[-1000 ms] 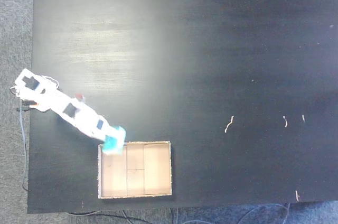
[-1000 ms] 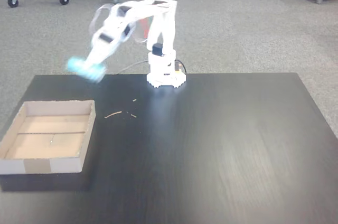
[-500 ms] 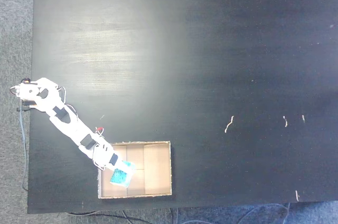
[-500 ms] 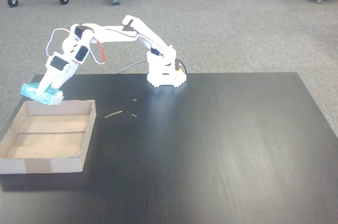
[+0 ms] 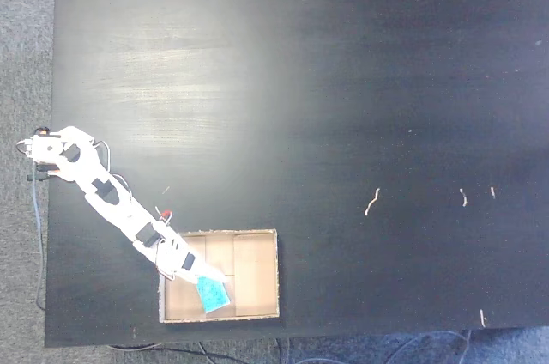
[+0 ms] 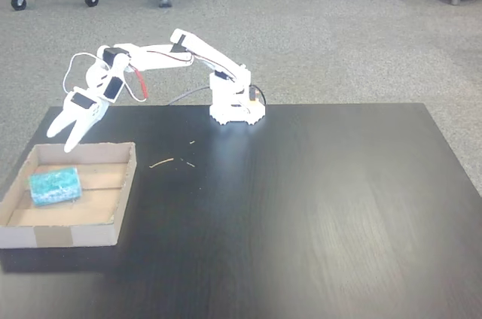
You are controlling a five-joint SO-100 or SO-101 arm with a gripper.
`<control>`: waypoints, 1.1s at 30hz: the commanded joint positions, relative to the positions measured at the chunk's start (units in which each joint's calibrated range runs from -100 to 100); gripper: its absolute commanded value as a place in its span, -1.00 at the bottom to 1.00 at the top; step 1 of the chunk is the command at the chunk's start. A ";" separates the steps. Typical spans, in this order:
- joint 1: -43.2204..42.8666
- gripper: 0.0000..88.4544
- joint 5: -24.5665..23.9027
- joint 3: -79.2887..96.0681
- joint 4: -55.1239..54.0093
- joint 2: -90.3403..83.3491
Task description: Pick the green block and drop it in the box on the right.
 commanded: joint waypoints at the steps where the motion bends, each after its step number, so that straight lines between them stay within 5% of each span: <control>1: -1.15 0.16 -0.73 9.33 3.76 -9.98; 3: -3.76 0.04 -4.44 27.65 8.47 -22.68; 6: -10.27 -0.41 -7.86 61.74 9.37 -48.59; 10: -20.84 -1.00 -13.92 100.45 -5.74 -94.48; 14: -33.72 -1.00 -19.88 124.11 -16.55 -125.90; 18: -36.40 -1.00 -18.17 146.59 -18.62 -142.75; 20: -36.86 -1.00 -16.80 156.39 -27.04 -142.75; 29: -48.05 -1.00 -10.11 156.39 -13.66 -142.83; 33: -46.44 -1.00 -9.87 156.39 -11.52 -142.75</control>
